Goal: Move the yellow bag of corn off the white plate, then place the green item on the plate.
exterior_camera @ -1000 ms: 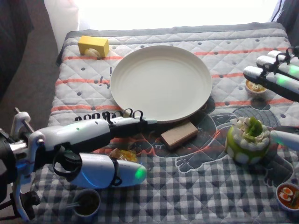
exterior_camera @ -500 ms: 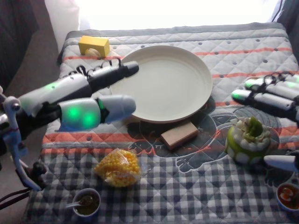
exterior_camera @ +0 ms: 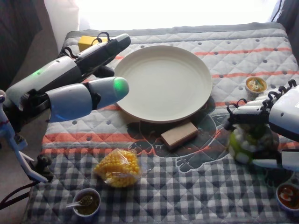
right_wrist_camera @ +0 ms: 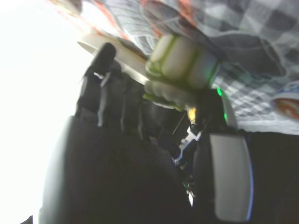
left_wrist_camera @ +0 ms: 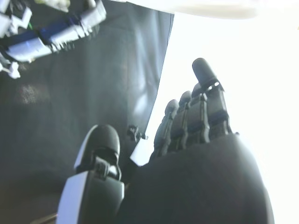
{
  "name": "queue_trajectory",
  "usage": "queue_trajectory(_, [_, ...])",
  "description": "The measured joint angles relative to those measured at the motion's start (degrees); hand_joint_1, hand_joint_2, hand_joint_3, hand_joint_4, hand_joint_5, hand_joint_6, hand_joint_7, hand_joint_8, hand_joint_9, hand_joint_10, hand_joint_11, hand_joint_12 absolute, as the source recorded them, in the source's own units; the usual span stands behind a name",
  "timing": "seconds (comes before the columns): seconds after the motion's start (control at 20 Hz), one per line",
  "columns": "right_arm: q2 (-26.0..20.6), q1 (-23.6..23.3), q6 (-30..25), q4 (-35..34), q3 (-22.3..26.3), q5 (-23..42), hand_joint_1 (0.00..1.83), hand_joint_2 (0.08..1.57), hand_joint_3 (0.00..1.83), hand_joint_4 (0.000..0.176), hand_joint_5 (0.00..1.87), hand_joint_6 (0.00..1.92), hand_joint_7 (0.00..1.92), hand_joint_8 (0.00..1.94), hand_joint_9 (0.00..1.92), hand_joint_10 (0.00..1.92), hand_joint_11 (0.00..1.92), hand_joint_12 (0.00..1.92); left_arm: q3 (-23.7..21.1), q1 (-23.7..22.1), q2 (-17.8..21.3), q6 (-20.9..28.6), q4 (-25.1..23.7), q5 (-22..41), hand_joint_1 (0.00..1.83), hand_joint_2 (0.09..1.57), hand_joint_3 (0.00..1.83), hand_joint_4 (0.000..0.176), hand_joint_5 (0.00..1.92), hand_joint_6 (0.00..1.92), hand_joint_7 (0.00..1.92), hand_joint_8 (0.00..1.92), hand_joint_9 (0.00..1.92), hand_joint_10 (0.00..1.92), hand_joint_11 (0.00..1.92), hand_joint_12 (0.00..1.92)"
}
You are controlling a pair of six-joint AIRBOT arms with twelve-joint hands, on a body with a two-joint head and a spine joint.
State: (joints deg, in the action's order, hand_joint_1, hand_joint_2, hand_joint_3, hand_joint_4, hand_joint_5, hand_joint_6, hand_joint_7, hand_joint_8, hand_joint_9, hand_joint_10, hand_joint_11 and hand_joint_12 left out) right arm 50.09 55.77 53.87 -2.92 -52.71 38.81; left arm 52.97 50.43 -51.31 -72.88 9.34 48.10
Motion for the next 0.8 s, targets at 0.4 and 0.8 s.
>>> queue_trajectory(0.4, [0.48,-13.14,0.24,5.33,-3.02,1.97,1.15,1.28,0.0,0.0,0.61,1.46,0.79,1.48,0.64,1.68,0.56,1.92,0.13,1.25,0.39,1.44,1.73,3.1,0.2,1.35,0.0,0.031,0.04,0.0,0.0,0.0,0.0,0.0,0.0,0.03])
queue_trajectory(0.8, [21.73,-25.49,0.28,6.99,-21.35,-16.72,1.2,1.24,0.0,0.0,0.72,1.31,0.78,1.47,0.77,1.73,0.79,1.92,0.35,3.74,0.39,1.73,6.05,5.68,0.37,1.36,0.0,0.004,0.17,0.04,0.0,0.0,0.0,0.0,0.0,0.0])
